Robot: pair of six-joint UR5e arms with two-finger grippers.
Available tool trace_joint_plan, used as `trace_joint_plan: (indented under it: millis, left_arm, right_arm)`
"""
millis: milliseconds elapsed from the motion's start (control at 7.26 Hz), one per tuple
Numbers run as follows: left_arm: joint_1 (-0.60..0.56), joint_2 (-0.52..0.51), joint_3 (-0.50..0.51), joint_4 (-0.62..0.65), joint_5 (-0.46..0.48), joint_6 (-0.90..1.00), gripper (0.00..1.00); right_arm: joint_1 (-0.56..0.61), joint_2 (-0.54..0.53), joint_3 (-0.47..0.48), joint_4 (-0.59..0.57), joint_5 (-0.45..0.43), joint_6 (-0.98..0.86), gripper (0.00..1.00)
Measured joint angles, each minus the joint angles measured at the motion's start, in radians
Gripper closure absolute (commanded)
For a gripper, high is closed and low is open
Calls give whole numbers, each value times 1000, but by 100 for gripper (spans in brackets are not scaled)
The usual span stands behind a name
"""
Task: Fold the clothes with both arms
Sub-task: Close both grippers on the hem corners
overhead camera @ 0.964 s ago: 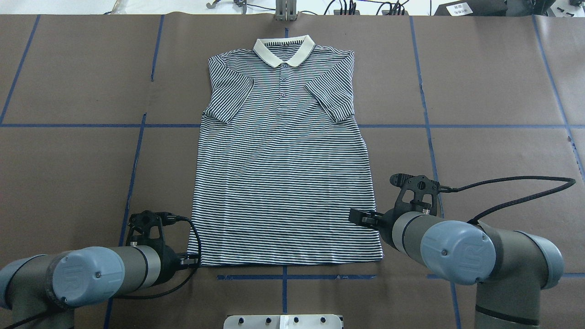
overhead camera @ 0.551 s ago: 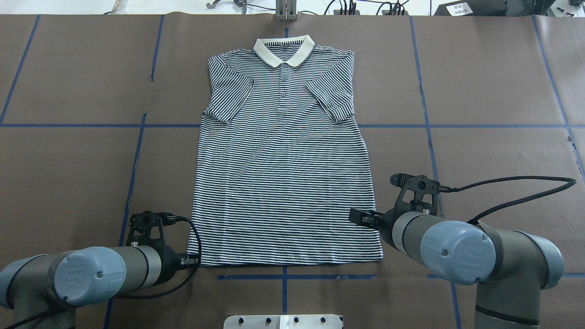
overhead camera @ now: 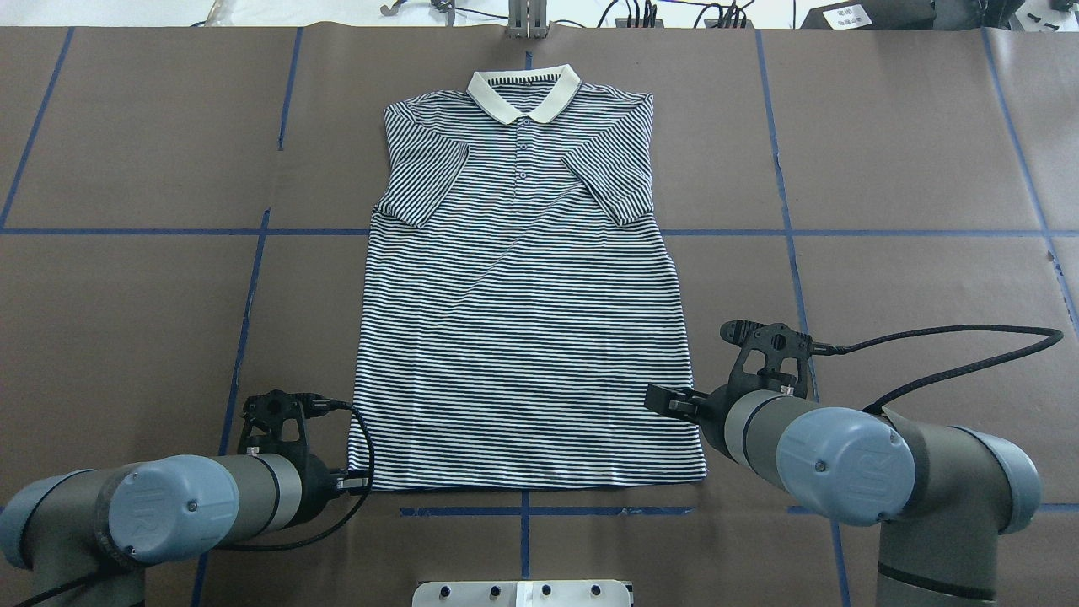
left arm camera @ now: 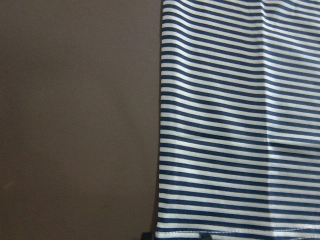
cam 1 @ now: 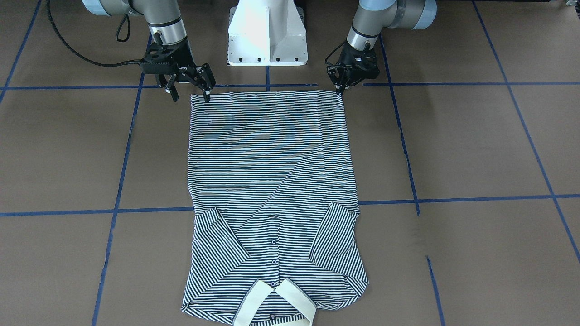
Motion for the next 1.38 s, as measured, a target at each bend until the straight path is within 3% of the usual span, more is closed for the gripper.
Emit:
trace_joint_plan:
  millis: [413,551,964,1377]
  left_arm:
    - [0,-1,-6,0,0,0,100]
    - [0,-5,-9,0,0,0,100]
    - [0,-13,-13,-2,-1,-2,100]
    - [0,-24,-13,-3,-2,-4,100]
  right_arm:
    - [-40,3,-3,-2,-42,65,30]
    - [-80,4,-9,-8,-89,111,34]
    - [-162,-1,-75,-27,-192,163,37]
    - [-193,-12,-88,-52,-225,177,38]
